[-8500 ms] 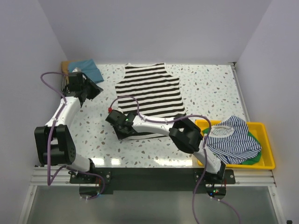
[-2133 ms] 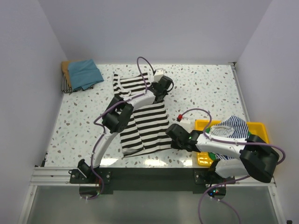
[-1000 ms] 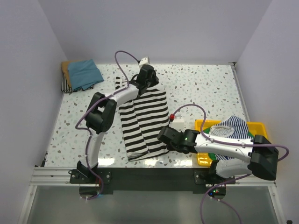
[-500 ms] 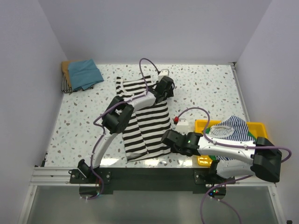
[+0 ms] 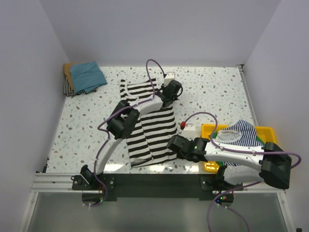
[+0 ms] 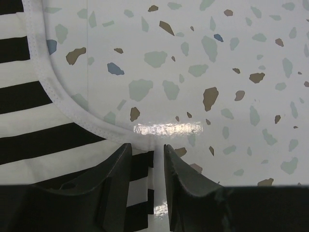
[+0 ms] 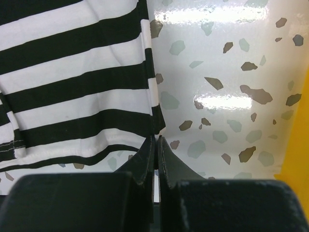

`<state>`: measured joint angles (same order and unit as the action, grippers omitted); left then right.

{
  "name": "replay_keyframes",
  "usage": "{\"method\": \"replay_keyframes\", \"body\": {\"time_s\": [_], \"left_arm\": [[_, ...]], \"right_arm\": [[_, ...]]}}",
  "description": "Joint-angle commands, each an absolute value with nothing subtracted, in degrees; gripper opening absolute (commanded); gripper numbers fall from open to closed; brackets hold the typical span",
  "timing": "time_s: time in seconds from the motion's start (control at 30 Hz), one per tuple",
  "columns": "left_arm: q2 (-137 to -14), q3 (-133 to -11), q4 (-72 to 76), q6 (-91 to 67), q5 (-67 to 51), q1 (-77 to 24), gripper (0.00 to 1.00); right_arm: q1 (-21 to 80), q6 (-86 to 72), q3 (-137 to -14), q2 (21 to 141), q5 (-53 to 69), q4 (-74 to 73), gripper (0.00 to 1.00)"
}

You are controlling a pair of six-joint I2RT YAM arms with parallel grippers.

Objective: Fold and stack the tank tops
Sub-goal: Fold the tank top

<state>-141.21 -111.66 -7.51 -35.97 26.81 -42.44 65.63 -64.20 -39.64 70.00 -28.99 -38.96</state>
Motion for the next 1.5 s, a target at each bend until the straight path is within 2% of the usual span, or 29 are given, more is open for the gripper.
{"method": "replay_keyframes", "body": {"time_s": [0.0,0.27,0.37,0.5,0.63,1.0,1.47], "left_arm": [[-142.0,-113.9,-7.9,-34.3,29.4,-42.4,0.37],[-145.1,-114.3,-8.0,-33.6,29.0,-42.5,0.36],[-144.9,-114.8,-8.4,-33.5,29.4,-42.6,0.31],[-144.1,-114.5,-8.4,-33.7,29.3,-42.5,0.13],[-142.3,-113.6,-7.3,-33.8,28.7,-42.5,0.0],[-128.1,-101.4,3.5,-36.4,25.3,-39.4,0.0],[-115.9,-83.3,9.2,-39.6,22.4,-32.5,0.0]], "right_arm": [[65.7,-66.1,-39.0,69.1,-30.7,-38.3,0.0],[65.7,-66.3,-38.6,68.4,-30.6,-38.2,0.0],[65.8,-66.4,-38.4,68.2,-30.6,-38.0,0.0],[65.7,-66.4,-38.6,67.9,-30.7,-38.1,0.0],[65.7,-66.4,-39.2,66.7,-31.5,-39.3,0.0],[67.1,-61.7,-45.0,70.7,-30.6,-38.2,0.0],[72.2,-56.3,-55.8,84.9,-26.4,-32.9,0.0]]}}
